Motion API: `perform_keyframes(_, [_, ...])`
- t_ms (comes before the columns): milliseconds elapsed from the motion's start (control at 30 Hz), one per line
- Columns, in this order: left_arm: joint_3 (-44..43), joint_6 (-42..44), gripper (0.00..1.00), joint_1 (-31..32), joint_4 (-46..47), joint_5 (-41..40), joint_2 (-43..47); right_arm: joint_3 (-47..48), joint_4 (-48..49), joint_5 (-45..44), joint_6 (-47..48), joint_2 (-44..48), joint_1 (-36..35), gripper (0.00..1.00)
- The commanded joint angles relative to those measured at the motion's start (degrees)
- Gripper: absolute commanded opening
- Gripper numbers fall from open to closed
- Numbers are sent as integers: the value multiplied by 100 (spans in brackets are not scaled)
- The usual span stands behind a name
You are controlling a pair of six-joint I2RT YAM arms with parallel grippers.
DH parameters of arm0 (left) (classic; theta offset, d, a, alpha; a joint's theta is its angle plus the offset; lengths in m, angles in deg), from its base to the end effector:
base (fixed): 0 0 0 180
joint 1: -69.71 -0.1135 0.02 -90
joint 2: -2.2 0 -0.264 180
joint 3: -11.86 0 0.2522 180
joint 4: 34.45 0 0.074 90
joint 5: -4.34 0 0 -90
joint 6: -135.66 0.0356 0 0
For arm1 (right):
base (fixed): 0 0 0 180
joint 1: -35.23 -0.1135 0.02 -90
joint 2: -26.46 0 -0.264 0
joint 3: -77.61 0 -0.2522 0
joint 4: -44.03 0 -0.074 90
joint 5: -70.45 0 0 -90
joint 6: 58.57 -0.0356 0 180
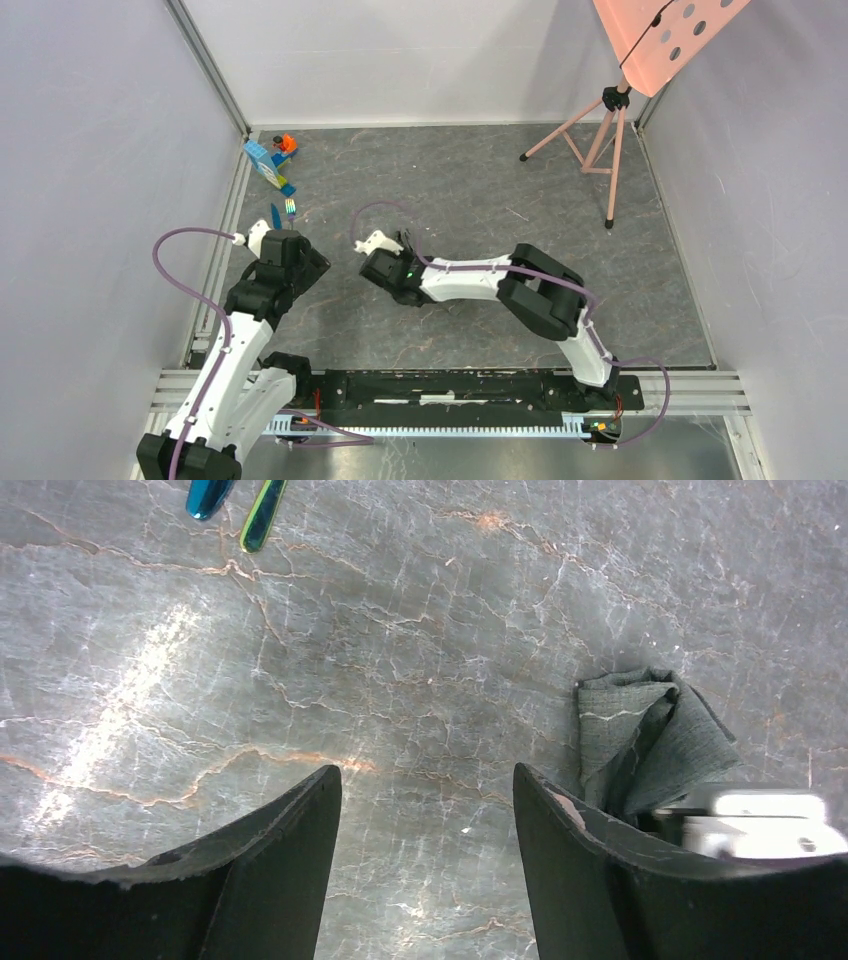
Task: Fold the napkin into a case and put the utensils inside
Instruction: Fold the 2/3-rectangle-folded napkin at the center of the board.
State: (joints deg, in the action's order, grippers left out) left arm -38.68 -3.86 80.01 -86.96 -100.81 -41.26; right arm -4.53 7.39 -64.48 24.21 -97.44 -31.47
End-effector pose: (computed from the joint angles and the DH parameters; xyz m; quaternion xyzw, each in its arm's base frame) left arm 0.1539 -0.0185 0.2490 -0.3549 0.8473 -0.0817 0.3867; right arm 0.1969 0.3936 0.1338 -0.3671 0.8245 -0.1655 0.3976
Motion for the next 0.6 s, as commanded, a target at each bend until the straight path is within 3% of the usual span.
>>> perform_keyframes(0, [-273,410,70,-29,-144,-217,83,-850,1191,2361,-471,562,293,34])
perform_keyframes(267, [-231,626,70,-28,383,754,-107,-2314,3039,4812,-1071,1458,900,48])
perform_keyframes(400, [-210,727,70,-29,802,1470,-392,-3066,4295,5998,-1928,1581,1256,55])
perform_keyframes(467, [-145,695,70,-28,1137,1992,-560,-3471,5059,6345,-2331,1643,1396,56])
perform_keyframes(567, [-53,553,67,-28,1769,2813,-913,-3711,5400,6405,-2589,1689,1525,57])
